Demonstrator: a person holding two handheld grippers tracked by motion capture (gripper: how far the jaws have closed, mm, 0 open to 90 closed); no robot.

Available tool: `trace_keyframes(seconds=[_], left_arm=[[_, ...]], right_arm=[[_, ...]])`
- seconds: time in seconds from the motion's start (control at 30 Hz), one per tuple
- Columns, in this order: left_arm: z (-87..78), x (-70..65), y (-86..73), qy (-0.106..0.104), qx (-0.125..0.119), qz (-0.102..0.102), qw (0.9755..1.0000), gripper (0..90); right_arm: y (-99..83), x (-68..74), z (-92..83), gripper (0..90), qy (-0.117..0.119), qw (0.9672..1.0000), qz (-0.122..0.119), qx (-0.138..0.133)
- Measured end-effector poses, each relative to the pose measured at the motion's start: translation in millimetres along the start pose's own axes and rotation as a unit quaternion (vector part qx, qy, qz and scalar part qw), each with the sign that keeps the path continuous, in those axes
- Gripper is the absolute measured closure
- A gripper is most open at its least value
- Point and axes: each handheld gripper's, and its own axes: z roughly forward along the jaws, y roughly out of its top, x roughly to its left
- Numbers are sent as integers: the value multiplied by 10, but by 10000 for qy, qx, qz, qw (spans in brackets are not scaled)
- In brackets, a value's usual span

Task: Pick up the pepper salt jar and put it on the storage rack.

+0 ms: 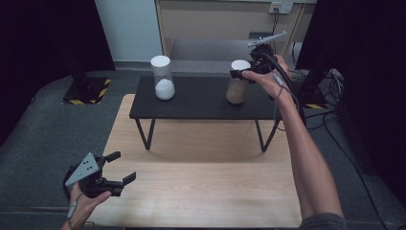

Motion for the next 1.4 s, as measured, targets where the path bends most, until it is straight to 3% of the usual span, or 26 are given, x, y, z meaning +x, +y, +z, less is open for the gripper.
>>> trace_keyframes(seconds=[0.13, 0.3, 0.57, 0.83, 1.23, 1.4], left_arm=[[5, 0, 1, 0, 3, -4, 10000, 20], [1, -5, 5, 6, 25, 27, 10000, 19], [19, -14, 13, 20, 67, 45, 10000, 19], [37, -25, 26, 26, 119, 98, 9999, 19], [54, -34, 31, 18, 133, 114, 9998, 19], [42, -37, 30, 30, 105, 116, 9999, 19]], right_arm=[[-47, -47, -5, 320, 102, 9999, 34, -78], [-235, 21, -109, 81, -77, 9978, 102, -658], [-598, -98, -434, 57, 60, 9929, 210, -1170], [-945, -136, -756, 52, 225, 9888, 199, -1463], [-1594, 0, -1107, 40, 231, 9823, 150, -1850], [-1854, 141, -1228, 43, 19, 9815, 19, -1915]])
